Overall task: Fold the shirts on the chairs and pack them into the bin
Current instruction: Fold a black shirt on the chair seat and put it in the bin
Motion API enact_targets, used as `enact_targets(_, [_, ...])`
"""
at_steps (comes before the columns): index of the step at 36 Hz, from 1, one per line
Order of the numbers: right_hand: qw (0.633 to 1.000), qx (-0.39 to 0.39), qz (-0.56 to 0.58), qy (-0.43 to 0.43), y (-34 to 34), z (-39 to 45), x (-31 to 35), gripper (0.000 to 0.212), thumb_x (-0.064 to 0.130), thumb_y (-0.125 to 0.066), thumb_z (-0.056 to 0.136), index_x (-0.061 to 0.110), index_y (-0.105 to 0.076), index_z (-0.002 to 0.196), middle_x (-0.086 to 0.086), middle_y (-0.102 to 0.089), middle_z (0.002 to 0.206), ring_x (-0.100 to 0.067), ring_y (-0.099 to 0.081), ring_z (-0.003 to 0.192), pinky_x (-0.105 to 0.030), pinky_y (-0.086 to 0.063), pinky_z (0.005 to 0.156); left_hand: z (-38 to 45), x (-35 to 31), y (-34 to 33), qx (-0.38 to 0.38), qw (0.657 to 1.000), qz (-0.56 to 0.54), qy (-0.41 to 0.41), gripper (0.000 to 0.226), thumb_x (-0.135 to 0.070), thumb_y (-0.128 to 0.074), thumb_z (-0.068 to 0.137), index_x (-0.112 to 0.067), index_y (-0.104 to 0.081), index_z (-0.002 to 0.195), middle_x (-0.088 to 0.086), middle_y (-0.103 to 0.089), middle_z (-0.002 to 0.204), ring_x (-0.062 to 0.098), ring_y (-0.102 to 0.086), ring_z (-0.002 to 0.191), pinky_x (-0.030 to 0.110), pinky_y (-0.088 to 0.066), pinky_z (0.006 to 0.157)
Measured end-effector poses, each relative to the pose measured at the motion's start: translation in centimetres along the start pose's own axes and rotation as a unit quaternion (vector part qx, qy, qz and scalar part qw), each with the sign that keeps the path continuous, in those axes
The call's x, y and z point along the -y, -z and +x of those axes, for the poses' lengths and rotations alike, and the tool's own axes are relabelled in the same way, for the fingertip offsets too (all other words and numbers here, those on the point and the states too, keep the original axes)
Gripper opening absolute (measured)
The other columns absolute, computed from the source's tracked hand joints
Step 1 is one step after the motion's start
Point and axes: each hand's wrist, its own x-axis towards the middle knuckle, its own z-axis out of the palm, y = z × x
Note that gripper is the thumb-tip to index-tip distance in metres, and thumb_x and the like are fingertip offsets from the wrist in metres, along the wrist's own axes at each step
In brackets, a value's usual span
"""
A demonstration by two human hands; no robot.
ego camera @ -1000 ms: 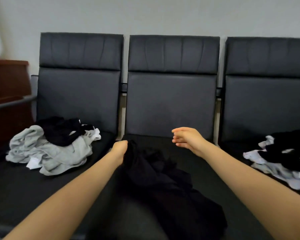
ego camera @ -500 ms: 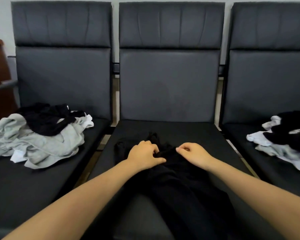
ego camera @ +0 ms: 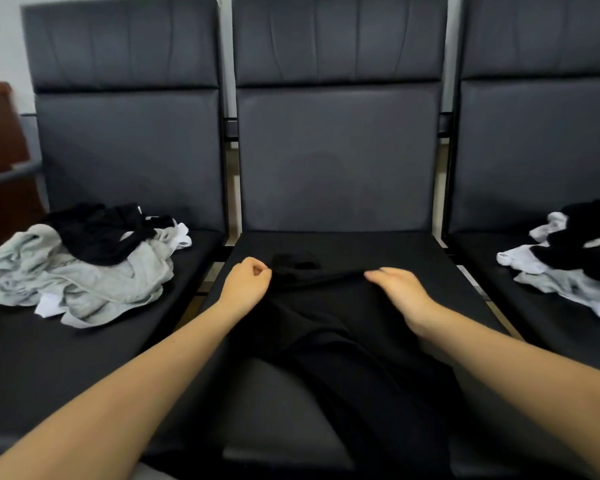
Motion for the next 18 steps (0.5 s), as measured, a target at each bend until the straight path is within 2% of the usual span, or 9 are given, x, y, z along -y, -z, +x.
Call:
enact_targets(4, [0.965, -0.084, 0.222, -0.113, 1.9, 1.0, 0.8, 0.027, 0.023, -0.067, 0.083, 0.013, -0.071, 0.108, -0.01, -0.072, 0.105, -0.027, -0.067, 0.097, -0.035, -0.052, 0.083, -0.4, 0.3, -0.3, -0.015, 0.986, 0.157, -0.053, 0.043, -0.034, -0.061, 0.091, -0.014, -0.053, 0.128, 0.01, -0.052, 0.127, 0.027, -0.047, 0.122, 0.034, -0.04, 0.1])
enact_targets(7, [0.956, -0.066, 0.253, -0.133, 2.8, 1.1, 1.1, 0.033, 0.025, -0.064, 0.079, 0.012, -0.07, 0.109, -0.009, -0.073, 0.103, -0.028, -0.068, 0.096, -0.036, -0.053, 0.08, -0.6, 0.1, -0.6, -0.011, 0.978, 0.196, -0.068, 0.048, -0.041, -0.062, 0.09, -0.016, -0.052, 0.13, 0.009, -0.053, 0.127, 0.026, -0.048, 0.121, 0.036, -0.042, 0.099])
enact_targets(9, [0.966, -0.056, 0.226, -0.109, 3.1, 1.0, 1.2, 0.022, 0.024, -0.062, 0.081, 0.013, -0.07, 0.099, -0.008, -0.071, 0.097, -0.026, -0.067, 0.089, -0.033, -0.051, 0.076, -0.7, -0.2, -0.6, -0.005, 0.978, 0.197, -0.064, 0.049, -0.044, -0.061, 0.09, -0.018, -0.053, 0.13, 0.007, -0.056, 0.122, 0.025, -0.053, 0.113, 0.034, -0.045, 0.092])
enact_targets(11, [0.995, -0.048, 0.08, -0.038, 3.2, 0.8, 1.5, 0.016, 0.027, -0.06, 0.087, 0.015, -0.069, 0.082, -0.002, -0.068, 0.088, -0.02, -0.063, 0.085, -0.03, -0.047, 0.074, -0.7, -0.5, -0.7, -0.002, 0.977, 0.203, -0.061, 0.045, -0.046, -0.059, 0.091, -0.019, -0.056, 0.126, 0.004, -0.061, 0.113, 0.023, -0.059, 0.104, 0.031, -0.046, 0.079])
enact_targets(12, [0.998, -0.025, -0.064, 0.009, 3.2, 0.7, 1.5, 0.026, 0.035, -0.058, 0.09, 0.016, -0.067, 0.075, 0.004, -0.065, 0.081, -0.017, -0.061, 0.084, -0.03, -0.044, 0.072, -0.7, -0.6, -0.7, -0.003, 0.975, 0.211, -0.068, 0.04, -0.046, -0.058, 0.092, -0.02, -0.06, 0.122, 0.002, -0.064, 0.105, 0.022, -0.061, 0.099, 0.03, -0.046, 0.073])
enact_targets(14, [0.935, 0.022, -0.348, 0.063, 3.2, 0.7, 0.9, 0.05, 0.059, -0.053, 0.088, 0.013, -0.066, 0.073, 0.009, -0.06, 0.072, -0.013, -0.059, 0.076, -0.031, -0.042, 0.068, -0.7, -0.7, -0.7, -0.006, 0.975, 0.205, -0.086, 0.025, -0.044, -0.056, 0.093, -0.022, -0.067, 0.101, -0.004, -0.064, 0.082, 0.02, -0.063, 0.087, 0.031, -0.045, 0.066])
enact_targets(15, [0.896, 0.032, -0.437, 0.068, 3.0, 0.9, 0.6, 0.057, 0.069, -0.05, 0.084, 0.015, -0.067, 0.077, 0.009, -0.062, 0.073, -0.012, -0.06, 0.074, -0.031, -0.043, 0.067, -0.7, -0.6, -0.7, -0.007, 0.98, 0.178, -0.087, 0.025, -0.043, -0.056, 0.093, -0.02, -0.067, 0.089, -0.003, -0.062, 0.073, 0.021, -0.063, 0.082, 0.033, -0.046, 0.065])
enact_targets(16, [0.872, 0.037, -0.482, 0.072, 2.7, 1.1, 0.4, 0.058, 0.074, -0.048, 0.081, 0.019, -0.068, 0.083, 0.009, -0.064, 0.08, -0.011, -0.06, 0.078, -0.03, -0.046, 0.068, -0.5, -0.6, -0.7, -0.007, 0.986, 0.139, -0.088, 0.032, -0.044, -0.056, 0.093, -0.015, -0.065, 0.081, 0.001, -0.061, 0.069, 0.022, -0.062, 0.077, 0.034, -0.046, 0.066])
enact_targets(18, [0.859, 0.033, -0.498, 0.113, 1.5, 1.6, 0.2, 0.055, 0.076, -0.049, 0.078, 0.026, -0.066, 0.095, 0.01, -0.061, 0.092, -0.01, -0.057, 0.09, -0.028, -0.048, 0.076, -0.2, -0.5, -0.6, -0.016, 0.995, 0.047, -0.083, 0.047, -0.045, -0.056, 0.093, -0.003, -0.058, 0.072, 0.013, -0.055, 0.066, 0.023, -0.055, 0.065, 0.034, -0.041, 0.064])
